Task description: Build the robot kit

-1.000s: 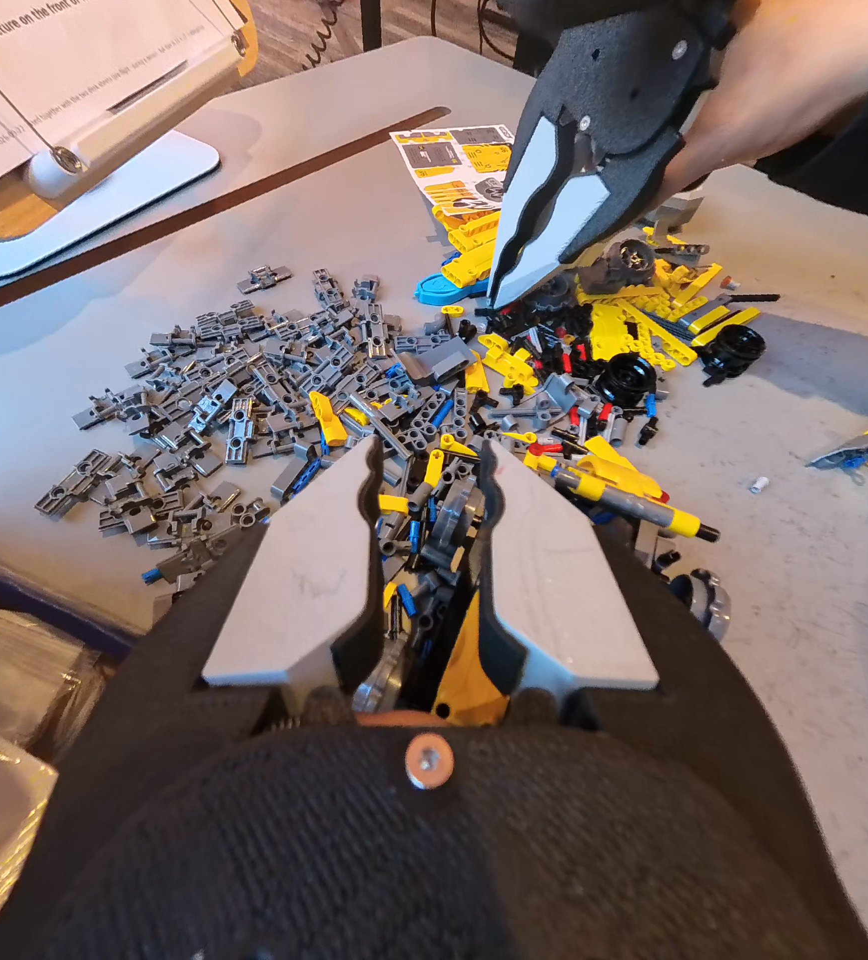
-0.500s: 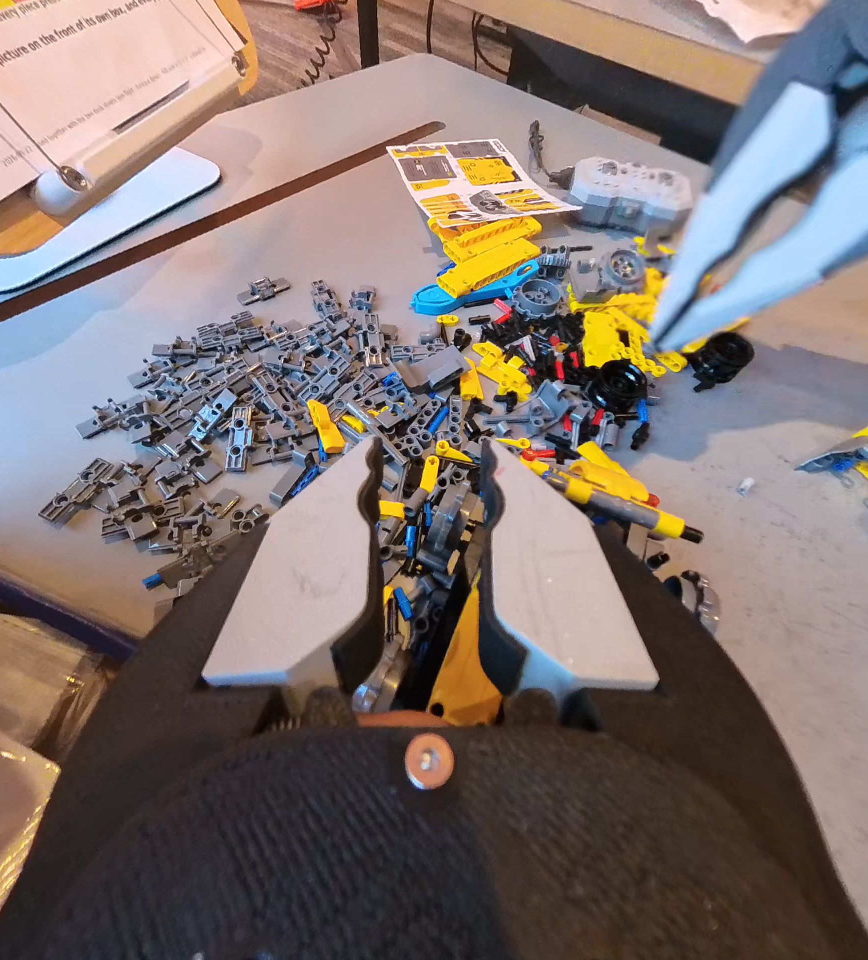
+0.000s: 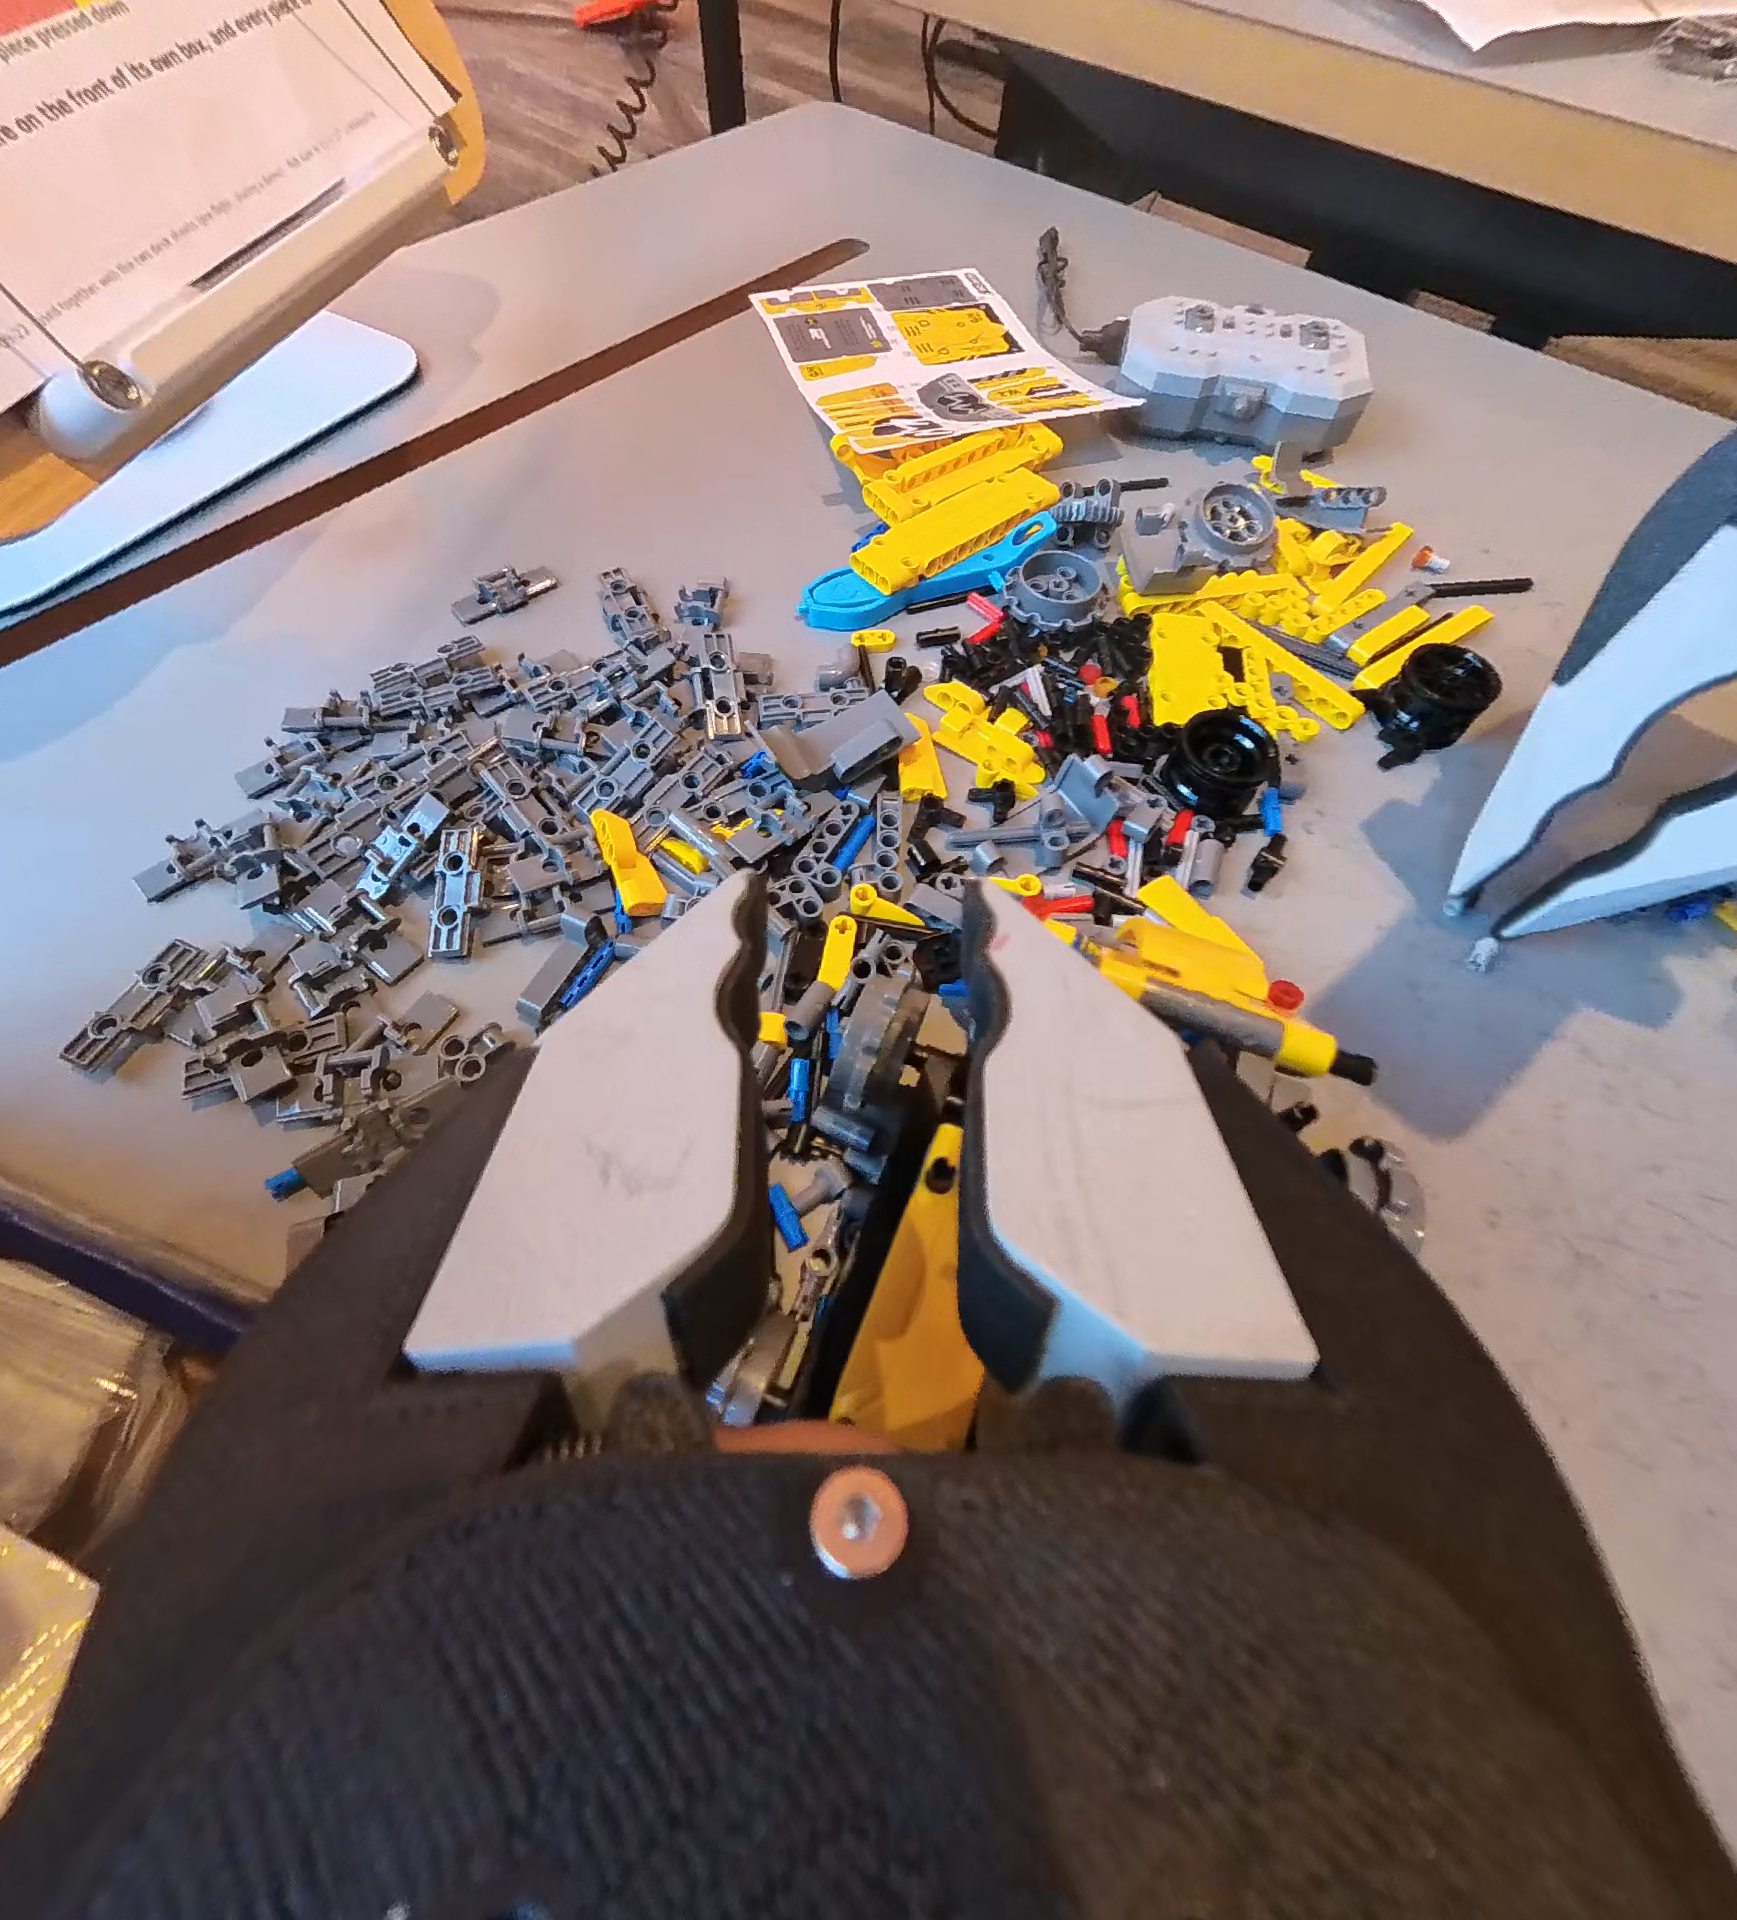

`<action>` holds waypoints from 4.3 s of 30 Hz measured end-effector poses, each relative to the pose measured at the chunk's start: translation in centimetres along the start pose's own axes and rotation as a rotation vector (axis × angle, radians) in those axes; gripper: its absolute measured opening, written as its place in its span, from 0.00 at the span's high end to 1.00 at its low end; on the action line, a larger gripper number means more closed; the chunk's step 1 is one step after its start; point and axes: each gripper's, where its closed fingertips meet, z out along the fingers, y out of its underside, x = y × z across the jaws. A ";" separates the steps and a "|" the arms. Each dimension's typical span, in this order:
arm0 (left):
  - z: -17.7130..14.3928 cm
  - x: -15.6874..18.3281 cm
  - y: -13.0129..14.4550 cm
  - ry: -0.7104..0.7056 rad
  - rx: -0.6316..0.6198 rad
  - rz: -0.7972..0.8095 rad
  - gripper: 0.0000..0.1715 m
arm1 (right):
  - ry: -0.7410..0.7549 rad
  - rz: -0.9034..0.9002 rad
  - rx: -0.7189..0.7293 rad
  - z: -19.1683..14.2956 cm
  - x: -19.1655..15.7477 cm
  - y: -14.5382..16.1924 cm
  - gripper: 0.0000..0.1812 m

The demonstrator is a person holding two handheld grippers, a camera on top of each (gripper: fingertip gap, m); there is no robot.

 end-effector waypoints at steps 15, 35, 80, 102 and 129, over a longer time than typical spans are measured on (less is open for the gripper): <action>-0.6 0.7 -0.7 0.012 0.024 0.021 0.79 | -0.011 0.108 0.133 -0.9 0.3 -1.4 0.93; -0.3 0.1 -0.3 -0.008 0.011 0.008 0.79 | 0.108 0.244 0.332 -3.4 1.6 -0.8 0.92; 0.2 -1.6 0.6 -0.059 -0.011 -0.029 0.78 | 0.098 0.242 0.552 -4.2 -0.2 0.1 0.89; 0.0 -1.4 0.4 -0.047 -0.005 -0.024 0.78 | -0.145 0.247 0.169 -0.4 0.2 0.8 0.83; 0.2 -0.8 0.5 -0.033 -0.011 -0.012 0.78 | 0.227 0.241 0.177 0.3 5.6 -1.3 0.92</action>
